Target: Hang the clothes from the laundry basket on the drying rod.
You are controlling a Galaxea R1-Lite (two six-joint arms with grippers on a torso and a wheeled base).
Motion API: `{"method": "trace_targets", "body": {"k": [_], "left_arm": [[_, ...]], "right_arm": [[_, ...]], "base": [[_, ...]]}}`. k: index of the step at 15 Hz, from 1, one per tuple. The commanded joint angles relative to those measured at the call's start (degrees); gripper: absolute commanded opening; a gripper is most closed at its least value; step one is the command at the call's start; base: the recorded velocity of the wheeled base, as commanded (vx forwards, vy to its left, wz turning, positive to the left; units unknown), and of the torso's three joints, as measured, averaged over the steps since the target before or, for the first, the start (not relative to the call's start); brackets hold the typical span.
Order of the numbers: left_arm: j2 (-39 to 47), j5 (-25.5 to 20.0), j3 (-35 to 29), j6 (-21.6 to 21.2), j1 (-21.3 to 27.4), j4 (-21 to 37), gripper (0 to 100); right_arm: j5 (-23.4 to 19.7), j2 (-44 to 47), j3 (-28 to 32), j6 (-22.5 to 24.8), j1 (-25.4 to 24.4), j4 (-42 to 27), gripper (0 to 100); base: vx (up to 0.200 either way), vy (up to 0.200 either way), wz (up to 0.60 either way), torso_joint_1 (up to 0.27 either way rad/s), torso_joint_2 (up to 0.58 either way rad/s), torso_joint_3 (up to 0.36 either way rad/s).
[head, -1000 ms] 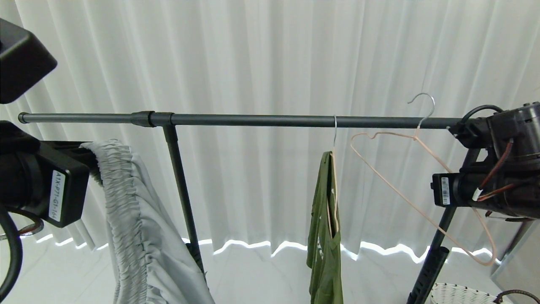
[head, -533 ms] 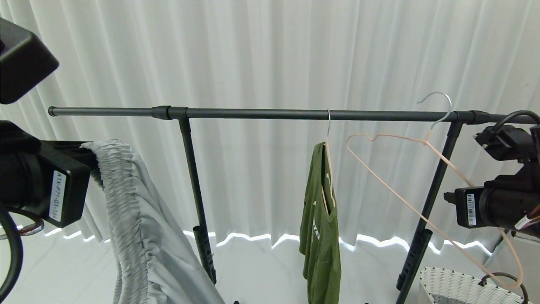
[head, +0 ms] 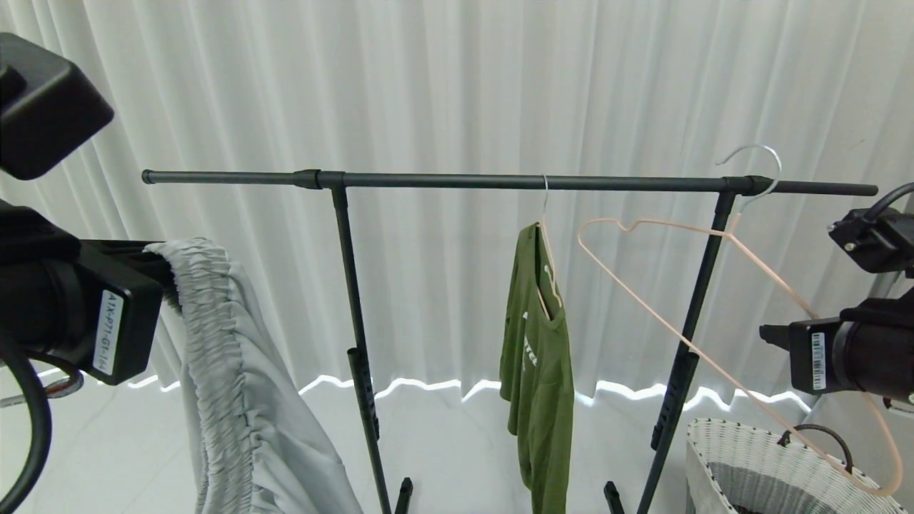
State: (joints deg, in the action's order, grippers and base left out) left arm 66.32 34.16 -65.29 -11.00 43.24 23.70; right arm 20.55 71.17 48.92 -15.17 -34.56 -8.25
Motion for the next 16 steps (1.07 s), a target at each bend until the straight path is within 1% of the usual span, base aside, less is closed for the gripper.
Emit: {"method": "trace_targets", "body": {"k": [1,3,6,7,8,9,11,12,13,14,15,16], "left_arm": [[0.3,0.03,0.17,0.01,0.0,-0.06,0],[0.3,0.03,1.84,0.01,0.0,-0.06,0],[0.74,0.03,3.15,-0.87,0.0,0.03,0],[1.45,0.12,3.07,-1.31,-0.09,0.03,0],[2.41,0.3,2.71,-1.31,-0.26,0.03,0],[4.44,0.73,1.75,-1.22,-1.05,0.03,0],[8.65,2.76,-0.27,-0.87,-4.92,-0.06,0],[10.85,2.84,-2.12,0.01,-5.53,-0.06,0],[12.87,2.84,-3.97,1.59,-5.71,-0.06,0],[13.66,2.84,-4.49,2.29,-5.8,-0.06,0],[16.65,2.93,-6.16,5.55,-6.24,-0.06,0],[17.53,2.93,-6.6,6.6,-6.5,0.03,0]], "right_arm": [[0.01,-0.77,-0.05,0.05,-0.86,-0.01,0],[-0.16,-1.3,0.03,-0.04,-2.97,0.34,0],[-0.07,-2.53,0.03,-0.13,-9.82,-0.01,0],[-0.07,-2.61,0.12,-0.48,-13.43,0.08,0],[-0.07,-2.61,0.12,-0.57,-15.8,0.08,0],[-0.07,-2.53,0.12,-0.66,-20.02,0.08,0],[-0.07,-1.82,0.3,-1.09,-26.44,-0.01,0],[-0.07,-1.3,0.21,-1.89,-29.95,-0.01,0],[-0.07,-0.33,0.21,-3.64,-33.2,-0.1,0],[-0.07,0.11,0.21,-4.35,-34.26,-0.1,0],[-0.07,1.6,0.3,-5.84,-38.65,-0.1,0],[-0.07,2.22,0.3,-6.28,-40.06,-0.1,0]], "base": [[-0.2,0.0,0.0,0.002,0.0,0.002],[0.0,0.0,0.0,0.0,0.0,0.0],[0.0,0.0,0.0,0.0,0.0,0.0],[0.0,0.0,0.0,0.0,0.0,0.0],[0.0,0.0,0.0,0.0,0.0,0.0],[0.0,0.0,0.0,0.0,0.0,0.0],[0.0,0.0,0.0,0.0,0.0,0.0],[0.0,0.0,0.0,0.0,0.0,0.0],[0.0,0.0,0.0,0.0,0.0,0.0],[0.0,0.0,0.0,0.0,0.0,0.0],[0.0,0.0,0.0,0.0,0.0,0.0],[0.0,0.0,0.0,0.0,0.0,0.0]]}}
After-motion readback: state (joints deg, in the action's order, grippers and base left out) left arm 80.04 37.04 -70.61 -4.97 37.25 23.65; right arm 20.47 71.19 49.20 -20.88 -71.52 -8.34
